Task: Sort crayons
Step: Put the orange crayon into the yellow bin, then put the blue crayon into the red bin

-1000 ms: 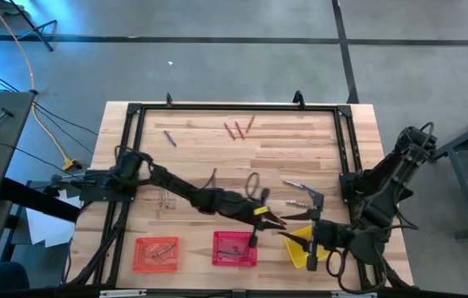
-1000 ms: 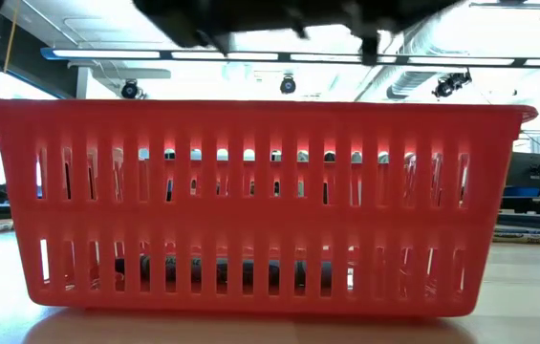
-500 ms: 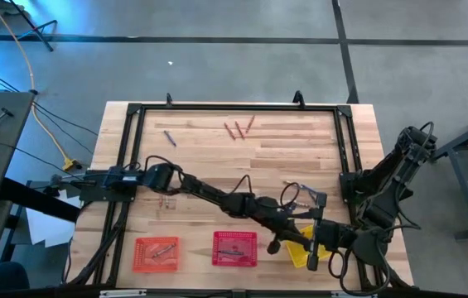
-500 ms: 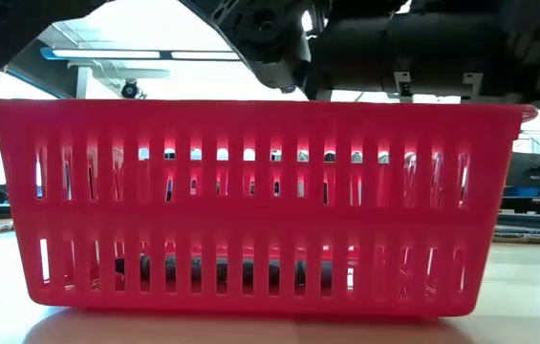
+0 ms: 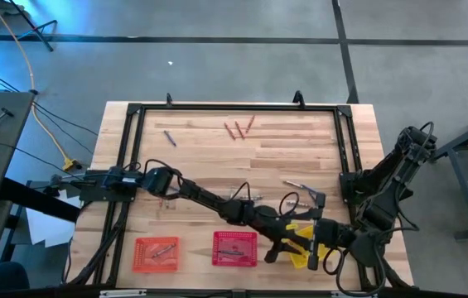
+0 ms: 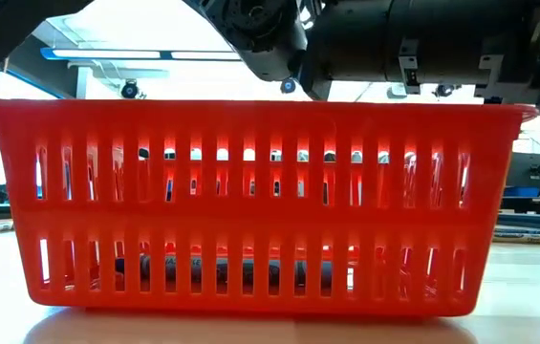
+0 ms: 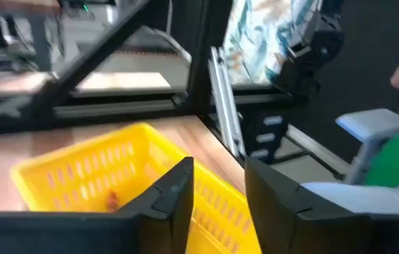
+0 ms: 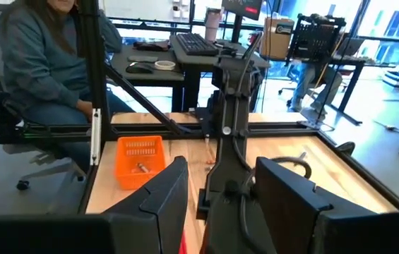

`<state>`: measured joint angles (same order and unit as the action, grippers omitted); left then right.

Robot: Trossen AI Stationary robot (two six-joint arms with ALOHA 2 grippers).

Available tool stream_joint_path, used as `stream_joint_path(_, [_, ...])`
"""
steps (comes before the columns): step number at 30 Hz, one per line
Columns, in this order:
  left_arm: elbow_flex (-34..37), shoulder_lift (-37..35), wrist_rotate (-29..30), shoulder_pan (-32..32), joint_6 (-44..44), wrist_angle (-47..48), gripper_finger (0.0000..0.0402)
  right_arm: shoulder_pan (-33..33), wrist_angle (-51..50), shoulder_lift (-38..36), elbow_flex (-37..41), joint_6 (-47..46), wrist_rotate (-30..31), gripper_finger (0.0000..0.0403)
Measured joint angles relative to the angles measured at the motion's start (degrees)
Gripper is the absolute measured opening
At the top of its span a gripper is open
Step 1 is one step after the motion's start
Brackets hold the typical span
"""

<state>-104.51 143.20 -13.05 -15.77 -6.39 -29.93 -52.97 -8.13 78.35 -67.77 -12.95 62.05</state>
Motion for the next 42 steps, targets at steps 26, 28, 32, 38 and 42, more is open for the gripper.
stream_joint_path(26, [0.09, -15.2, 24.1, -2.38, 9.59, 55.17, 0.0108, 7.13, -81.04, -7.8, 9.61, -78.49, -23.39, 0.016])
stream_joint_path(28, [0.11, -15.56, 24.74, -2.31, 9.57, 58.27, 0.0108, 9.17, -81.89, -9.35, 13.36, -79.71, -27.57, 0.016])
stream_joint_path(32, [0.11, -17.54, 26.7, -2.18, 10.39, 59.65, 0.0108, 12.3, -79.87, -14.54, 20.84, -79.67, -34.93, 0.016])
stream_joint_path(38, [0.72, -22.24, 29.91, -1.72, 12.78, 61.68, 0.0108, 15.24, -74.35, -22.34, 22.32, -76.53, -35.77, 0.015])
stream_joint_path(42, [0.79, -25.25, 34.52, -0.64, 11.21, 67.33, 0.0108, 18.47, -70.93, -25.53, 25.57, -75.14, -42.67, 0.014])
